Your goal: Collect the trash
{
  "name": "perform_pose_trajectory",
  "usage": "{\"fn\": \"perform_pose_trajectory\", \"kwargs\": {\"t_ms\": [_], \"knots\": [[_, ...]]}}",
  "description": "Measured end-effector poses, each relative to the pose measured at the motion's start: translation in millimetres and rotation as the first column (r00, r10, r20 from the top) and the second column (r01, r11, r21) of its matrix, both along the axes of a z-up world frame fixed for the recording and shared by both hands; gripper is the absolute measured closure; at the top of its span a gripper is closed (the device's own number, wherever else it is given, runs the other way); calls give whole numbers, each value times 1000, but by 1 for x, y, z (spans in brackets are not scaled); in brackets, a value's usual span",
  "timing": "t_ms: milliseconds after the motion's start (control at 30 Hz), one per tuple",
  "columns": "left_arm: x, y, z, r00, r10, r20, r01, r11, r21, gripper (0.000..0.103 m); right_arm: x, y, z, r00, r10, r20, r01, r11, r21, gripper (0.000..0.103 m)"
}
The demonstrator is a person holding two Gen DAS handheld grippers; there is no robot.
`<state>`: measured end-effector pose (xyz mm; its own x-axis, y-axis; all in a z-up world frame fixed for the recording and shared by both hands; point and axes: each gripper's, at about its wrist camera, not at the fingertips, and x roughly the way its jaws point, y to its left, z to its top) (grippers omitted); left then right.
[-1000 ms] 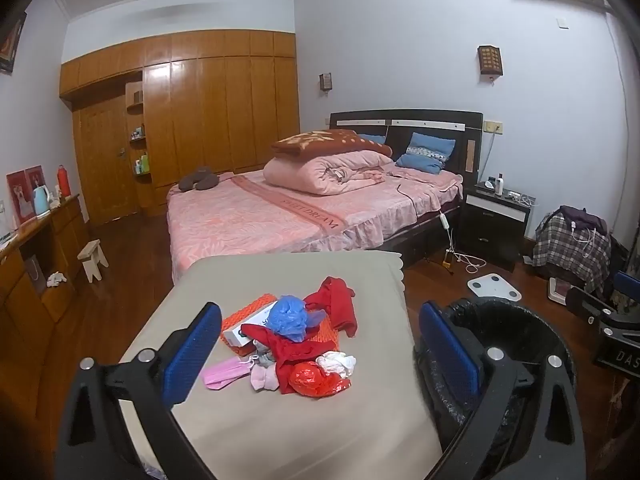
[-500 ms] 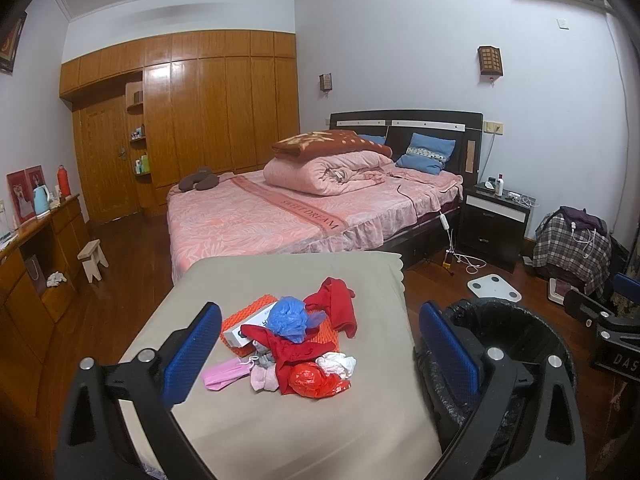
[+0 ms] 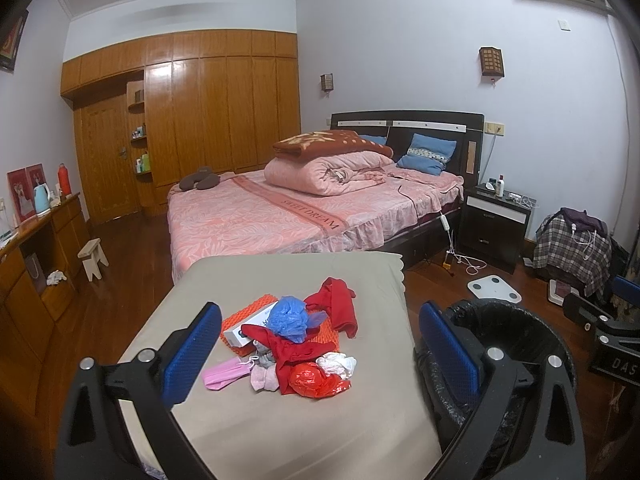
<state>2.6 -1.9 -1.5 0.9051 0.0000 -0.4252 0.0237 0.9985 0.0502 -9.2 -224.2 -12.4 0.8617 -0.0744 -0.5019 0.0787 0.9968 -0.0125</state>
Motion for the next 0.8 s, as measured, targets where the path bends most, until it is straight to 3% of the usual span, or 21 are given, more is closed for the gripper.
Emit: {"fn": "perform_pose_trajectory", "kwargs": {"t_ms": [800], "knots": [[0, 0, 0, 1000, 1, -1, -1, 1000, -3, 6, 1, 4, -2, 1000, 1, -6, -1, 1000, 1, 5]]}}
